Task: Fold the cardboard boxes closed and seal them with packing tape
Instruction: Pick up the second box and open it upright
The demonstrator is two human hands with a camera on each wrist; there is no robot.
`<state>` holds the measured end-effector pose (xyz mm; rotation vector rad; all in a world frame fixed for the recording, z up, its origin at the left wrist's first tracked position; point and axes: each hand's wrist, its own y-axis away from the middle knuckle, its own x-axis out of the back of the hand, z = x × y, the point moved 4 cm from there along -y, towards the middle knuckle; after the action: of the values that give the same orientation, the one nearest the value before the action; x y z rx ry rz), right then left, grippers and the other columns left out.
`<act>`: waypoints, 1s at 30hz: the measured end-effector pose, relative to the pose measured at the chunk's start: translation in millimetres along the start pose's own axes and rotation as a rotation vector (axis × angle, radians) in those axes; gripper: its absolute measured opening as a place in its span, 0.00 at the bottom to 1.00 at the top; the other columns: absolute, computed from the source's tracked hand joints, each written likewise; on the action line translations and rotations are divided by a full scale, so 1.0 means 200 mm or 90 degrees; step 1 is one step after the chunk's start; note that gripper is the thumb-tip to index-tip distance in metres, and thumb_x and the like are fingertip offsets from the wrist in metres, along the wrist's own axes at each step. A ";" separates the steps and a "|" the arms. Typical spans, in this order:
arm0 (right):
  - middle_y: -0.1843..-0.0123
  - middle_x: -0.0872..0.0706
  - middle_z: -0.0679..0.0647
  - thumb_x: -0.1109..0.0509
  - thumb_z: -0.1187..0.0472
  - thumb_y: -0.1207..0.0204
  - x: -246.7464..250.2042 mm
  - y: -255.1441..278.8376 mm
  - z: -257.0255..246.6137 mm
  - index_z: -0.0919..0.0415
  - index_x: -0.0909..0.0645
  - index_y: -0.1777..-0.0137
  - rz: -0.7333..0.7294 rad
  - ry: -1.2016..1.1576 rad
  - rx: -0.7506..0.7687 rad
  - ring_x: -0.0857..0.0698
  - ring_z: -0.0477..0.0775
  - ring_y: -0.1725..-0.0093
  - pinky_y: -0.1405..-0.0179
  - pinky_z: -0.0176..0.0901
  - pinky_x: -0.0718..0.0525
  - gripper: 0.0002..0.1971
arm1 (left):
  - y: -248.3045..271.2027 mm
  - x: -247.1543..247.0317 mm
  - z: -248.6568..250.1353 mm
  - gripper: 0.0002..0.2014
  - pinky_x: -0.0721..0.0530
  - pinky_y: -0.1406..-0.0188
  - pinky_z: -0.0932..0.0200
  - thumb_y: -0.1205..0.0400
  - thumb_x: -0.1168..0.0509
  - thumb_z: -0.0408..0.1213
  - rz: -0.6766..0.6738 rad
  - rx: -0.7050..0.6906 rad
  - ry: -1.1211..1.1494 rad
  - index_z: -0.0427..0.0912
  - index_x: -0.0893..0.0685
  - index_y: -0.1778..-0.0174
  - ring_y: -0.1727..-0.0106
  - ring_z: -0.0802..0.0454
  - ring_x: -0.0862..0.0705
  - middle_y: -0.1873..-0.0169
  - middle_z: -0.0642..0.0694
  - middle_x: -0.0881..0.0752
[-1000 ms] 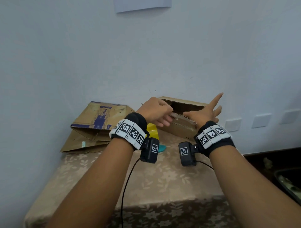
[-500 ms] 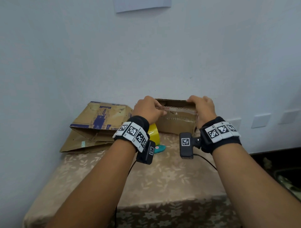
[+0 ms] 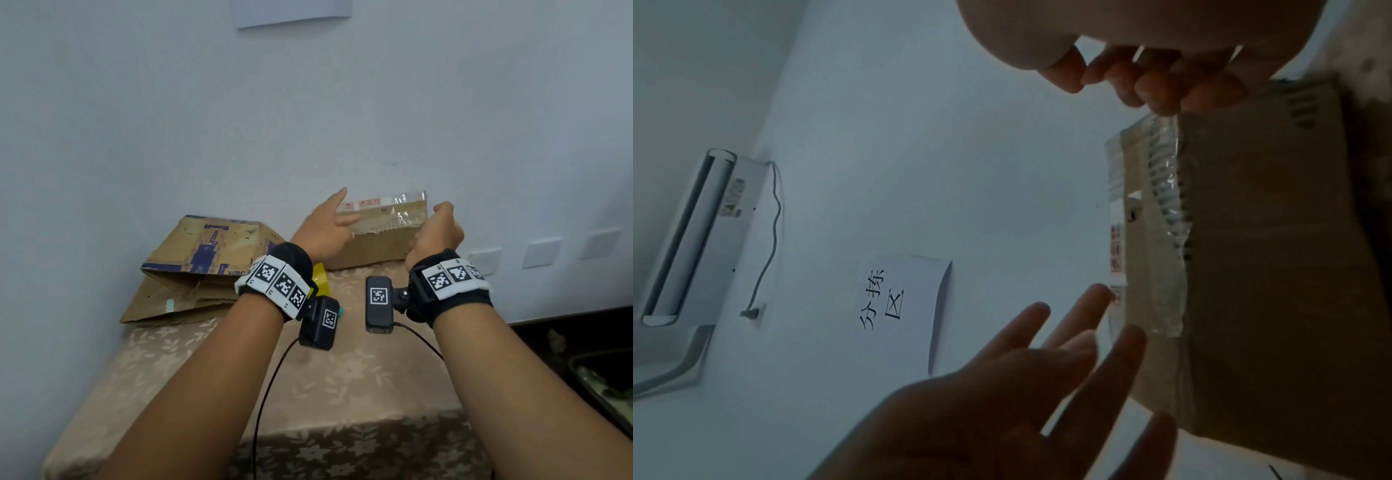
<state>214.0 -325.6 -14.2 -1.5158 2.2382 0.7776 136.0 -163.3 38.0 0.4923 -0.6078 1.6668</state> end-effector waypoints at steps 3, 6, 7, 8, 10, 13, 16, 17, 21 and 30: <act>0.70 0.26 0.50 0.40 0.56 0.20 -0.03 0.02 0.03 0.57 0.26 0.62 -0.029 0.005 -0.030 0.29 0.50 0.73 0.76 0.39 0.28 0.10 | 0.01 0.08 0.00 0.27 0.20 0.46 0.66 0.17 0.39 0.23 0.085 -0.011 0.033 0.47 0.23 0.22 0.32 0.51 0.15 0.34 0.48 0.11; 0.73 0.20 0.51 0.40 0.57 0.18 -0.06 0.07 0.05 0.59 0.22 0.63 -0.061 0.017 -0.045 0.23 0.51 0.76 0.72 0.40 0.20 0.13 | 0.01 0.17 -0.02 0.17 0.17 0.48 0.59 0.18 0.35 0.28 0.174 -0.013 0.068 0.48 0.14 0.36 0.41 0.53 0.11 0.46 0.50 0.07; 0.73 0.19 0.51 0.40 0.57 0.18 -0.07 0.09 0.05 0.59 0.21 0.63 -0.075 0.018 -0.049 0.22 0.51 0.76 0.70 0.41 0.19 0.13 | 0.02 0.20 -0.03 0.15 0.16 0.46 0.56 0.19 0.34 0.31 0.198 -0.008 0.083 0.49 0.13 0.39 0.43 0.53 0.10 0.48 0.50 0.07; 0.74 0.18 0.51 0.40 0.58 0.18 -0.08 0.10 0.06 0.59 0.20 0.63 -0.092 0.017 -0.054 0.21 0.51 0.76 0.69 0.41 0.18 0.13 | 0.03 0.24 -0.03 0.13 0.15 0.43 0.53 0.19 0.33 0.33 0.218 -0.003 0.097 0.50 0.13 0.41 0.45 0.53 0.10 0.50 0.49 0.07; 0.75 0.17 0.50 0.39 0.60 0.20 -0.11 0.13 0.07 0.60 0.18 0.62 -0.125 0.015 -0.062 0.20 0.51 0.75 0.68 0.41 0.18 0.12 | 0.05 0.29 -0.04 0.12 0.14 0.39 0.50 0.19 0.33 0.33 0.246 0.004 0.119 0.49 0.13 0.43 0.46 0.52 0.09 0.50 0.48 0.07; 0.75 0.17 0.48 0.38 0.61 0.19 -0.17 0.17 0.09 0.59 0.16 0.63 -0.179 0.025 -0.089 0.20 0.48 0.75 0.69 0.39 0.19 0.13 | 0.08 0.37 -0.08 0.11 0.14 0.37 0.49 0.18 0.34 0.32 0.269 0.013 0.120 0.47 0.12 0.42 0.46 0.53 0.09 0.51 0.50 0.07; 0.72 0.17 0.47 0.39 0.60 0.18 -0.24 0.22 0.10 0.58 0.16 0.60 -0.223 0.033 -0.107 0.21 0.46 0.74 0.69 0.38 0.20 0.13 | 0.12 0.45 -0.12 0.11 0.14 0.35 0.47 0.17 0.34 0.33 0.281 0.026 0.120 0.48 0.12 0.43 0.47 0.54 0.09 0.52 0.51 0.07; 0.72 0.17 0.47 0.39 0.60 0.19 -0.26 0.24 0.10 0.58 0.16 0.60 -0.235 0.034 -0.106 0.21 0.46 0.74 0.69 0.38 0.20 0.12 | 0.13 0.48 -0.14 0.11 0.14 0.35 0.46 0.18 0.34 0.33 0.286 0.032 0.119 0.48 0.12 0.43 0.46 0.54 0.09 0.52 0.51 0.07; 0.70 0.17 0.48 0.38 0.61 0.19 -0.36 0.32 0.14 0.59 0.14 0.57 -0.284 0.047 -0.105 0.21 0.46 0.74 0.69 0.37 0.21 0.11 | 0.21 0.56 -0.22 0.10 0.13 0.35 0.44 0.18 0.34 0.33 0.299 0.037 0.103 0.50 0.12 0.45 0.45 0.52 0.10 0.51 0.52 0.07; 0.64 0.13 0.54 0.34 0.64 0.18 -0.51 0.51 0.25 0.61 0.15 0.54 -0.351 0.074 -0.111 0.17 0.50 0.71 0.66 0.40 0.15 0.06 | 0.40 0.73 -0.38 0.11 0.13 0.36 0.47 0.17 0.33 0.30 0.389 0.012 0.089 0.52 0.12 0.49 0.43 0.56 0.12 0.49 0.51 0.08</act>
<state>157.3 -190.8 28.0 -2.1711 1.7118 0.7328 31.9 -13.6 60.9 0.2032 -0.6803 2.2639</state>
